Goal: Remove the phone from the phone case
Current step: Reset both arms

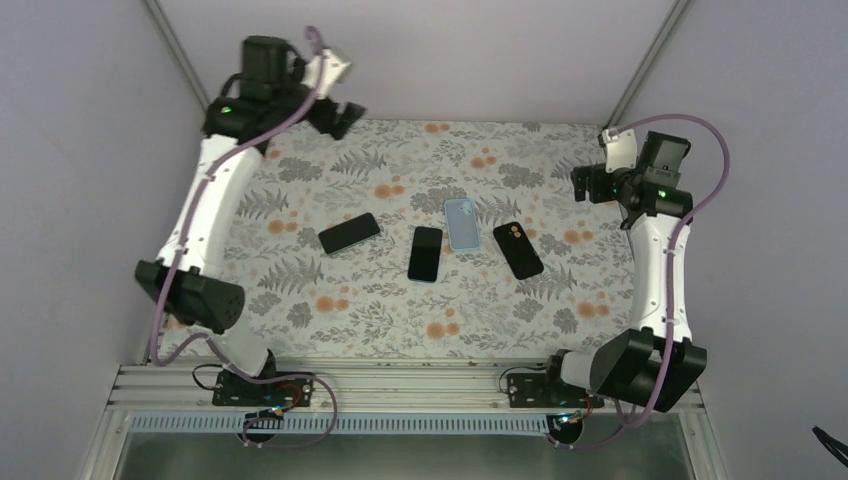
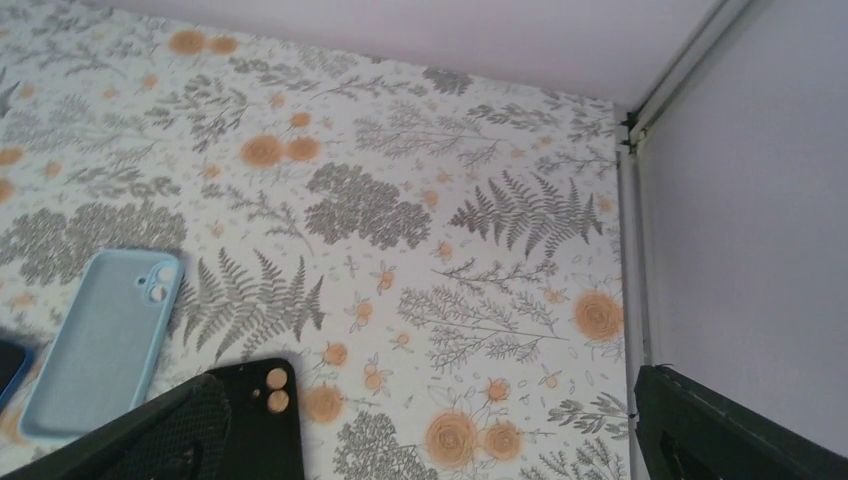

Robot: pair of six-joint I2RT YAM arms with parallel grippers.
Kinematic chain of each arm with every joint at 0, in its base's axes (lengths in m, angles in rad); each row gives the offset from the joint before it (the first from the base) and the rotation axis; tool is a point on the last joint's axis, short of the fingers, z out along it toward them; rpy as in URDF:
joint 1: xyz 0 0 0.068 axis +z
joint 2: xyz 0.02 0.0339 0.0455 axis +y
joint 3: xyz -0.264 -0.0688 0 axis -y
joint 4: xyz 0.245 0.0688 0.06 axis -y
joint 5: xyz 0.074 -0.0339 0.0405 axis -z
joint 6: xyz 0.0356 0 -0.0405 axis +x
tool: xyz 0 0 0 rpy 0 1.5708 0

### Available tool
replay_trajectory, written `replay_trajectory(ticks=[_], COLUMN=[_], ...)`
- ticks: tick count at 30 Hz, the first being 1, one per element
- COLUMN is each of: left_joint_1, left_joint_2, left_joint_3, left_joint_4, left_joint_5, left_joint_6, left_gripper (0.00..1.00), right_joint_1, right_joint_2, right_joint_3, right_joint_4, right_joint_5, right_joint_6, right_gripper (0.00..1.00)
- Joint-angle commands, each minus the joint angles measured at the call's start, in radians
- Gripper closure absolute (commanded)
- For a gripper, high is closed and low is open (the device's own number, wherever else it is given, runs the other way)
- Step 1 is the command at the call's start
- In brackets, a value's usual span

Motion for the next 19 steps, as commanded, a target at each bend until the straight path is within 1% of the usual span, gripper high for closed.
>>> replay_trajectory(ticks=[1, 3, 7, 9, 10, 12, 14, 16, 19], left_joint_1=[0.211, 0.333, 0.597, 0.700, 0.734, 0.787, 0.803, 0.806, 0.805], left_joint_2=[-0.135, -0.198, -0.216, -0.208, -0.207, -0.212, -0.224, -0.231, -0.209], left_joint_3=[-0.235, -0.382, -0.572, -0.662, -0.708, -0.804, -0.894, -0.946, -0.946], left_joint_4=[0.029, 0.098, 0.126, 0.152, 0.172, 0.226, 0.284, 0.331, 0.316], left_joint_5=[0.075, 0.077, 0.178, 0.235, 0.250, 0.268, 0.268, 0.280, 0.313], left_joint_6=[-0.092, -0.088, -0.066, -0.057, -0.052, -0.049, -0.059, -0.072, -0.063], left_gripper=[0.00, 0.00, 0.00, 0.00, 0.00, 0.00, 0.00, 0.00, 0.00], right_joint_1=[-0.029, -0.039, -0.050, -0.053, -0.053, -0.053, -0.053, -0.053, -0.054], right_joint_2=[-0.062, -0.073, -0.039, -0.017, -0.003, 0.022, 0.035, 0.042, 0.062], right_joint_3=[-0.083, -0.118, -0.163, -0.186, -0.197, -0.208, -0.225, -0.247, -0.264], right_joint_4=[0.218, 0.265, 0.307, 0.328, 0.335, 0.341, 0.353, 0.364, 0.374], right_joint_5=[0.011, 0.017, 0.037, 0.042, 0.046, 0.053, 0.081, 0.082, 0.075], right_joint_6=[0.101, 0.123, 0.156, 0.171, 0.179, 0.183, 0.186, 0.187, 0.202], right_gripper=[0.00, 0.00, 0.00, 0.00, 0.00, 0.00, 0.00, 0.00, 0.00])
